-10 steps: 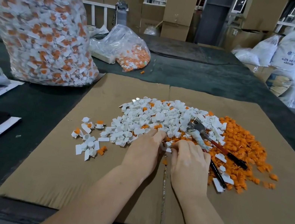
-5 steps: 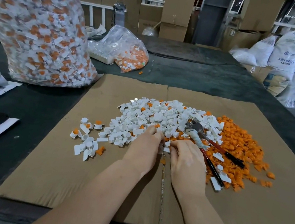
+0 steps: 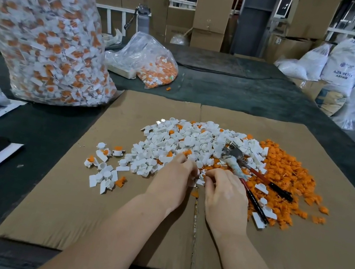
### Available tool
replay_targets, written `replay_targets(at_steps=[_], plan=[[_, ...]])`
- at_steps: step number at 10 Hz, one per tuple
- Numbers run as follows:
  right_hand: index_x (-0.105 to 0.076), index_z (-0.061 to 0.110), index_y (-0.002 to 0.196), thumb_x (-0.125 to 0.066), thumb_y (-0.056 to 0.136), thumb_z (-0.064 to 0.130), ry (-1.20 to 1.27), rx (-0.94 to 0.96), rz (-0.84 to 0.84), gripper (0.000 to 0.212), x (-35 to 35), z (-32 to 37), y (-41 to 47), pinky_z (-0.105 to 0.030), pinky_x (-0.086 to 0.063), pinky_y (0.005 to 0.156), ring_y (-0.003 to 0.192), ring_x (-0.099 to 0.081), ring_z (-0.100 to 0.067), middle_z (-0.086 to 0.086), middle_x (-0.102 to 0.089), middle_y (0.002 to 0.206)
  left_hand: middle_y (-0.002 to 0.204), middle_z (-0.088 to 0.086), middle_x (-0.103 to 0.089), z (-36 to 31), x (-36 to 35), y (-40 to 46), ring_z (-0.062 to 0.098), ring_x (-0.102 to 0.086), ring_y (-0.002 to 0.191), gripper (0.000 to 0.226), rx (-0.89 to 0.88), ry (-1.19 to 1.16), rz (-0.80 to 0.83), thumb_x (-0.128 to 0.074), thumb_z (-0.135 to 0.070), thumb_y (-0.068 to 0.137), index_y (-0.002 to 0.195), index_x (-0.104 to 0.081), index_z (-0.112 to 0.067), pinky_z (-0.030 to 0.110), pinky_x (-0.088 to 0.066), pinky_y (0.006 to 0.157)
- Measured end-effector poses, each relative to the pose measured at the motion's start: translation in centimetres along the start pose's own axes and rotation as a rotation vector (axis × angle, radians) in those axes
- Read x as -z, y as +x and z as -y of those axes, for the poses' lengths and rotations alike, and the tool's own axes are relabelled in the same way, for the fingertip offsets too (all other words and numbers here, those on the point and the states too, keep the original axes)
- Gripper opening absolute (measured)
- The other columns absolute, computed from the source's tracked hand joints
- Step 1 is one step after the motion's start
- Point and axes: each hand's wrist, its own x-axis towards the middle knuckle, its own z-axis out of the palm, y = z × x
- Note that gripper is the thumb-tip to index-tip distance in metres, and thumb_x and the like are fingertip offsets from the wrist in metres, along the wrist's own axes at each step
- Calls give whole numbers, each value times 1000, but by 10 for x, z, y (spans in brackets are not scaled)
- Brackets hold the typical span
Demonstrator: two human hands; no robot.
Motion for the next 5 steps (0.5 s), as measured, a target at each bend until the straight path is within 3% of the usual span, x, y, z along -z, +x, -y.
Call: replay_targets(at_steps=[2,3,5], plan=[[-63,6,78,-69,80,1,6,-11,4,7,1,1,0,-40,-52,63,68,-59,-24,-7,-63,72,86,-8,-51,1,1,-1,8,-48,77,3,107,-156,-69,-61,-17,90,90,-63,-16,14,-28,63],[-63,5,77,-70,78,-1,17,-15,-7,9,1,1,0,-38,-52,61,66,-60,-24,-7,-63,71,83,-8,-56,0,-1,-1,6,-48,70,5,153,-199,-80,-62,-16,89,86,-58,-19,13,-33,58],[-64,4,77,-70,77,-2,34,-25,-20,9,2,1,0,-37,-53,62,66,-60,-24,-6,-63,70,93,-6,-59,-3,-2,1,9,-54,81,17,184,-250,-77,-67,-16,85,97,-55,-19,17,-41,72]])
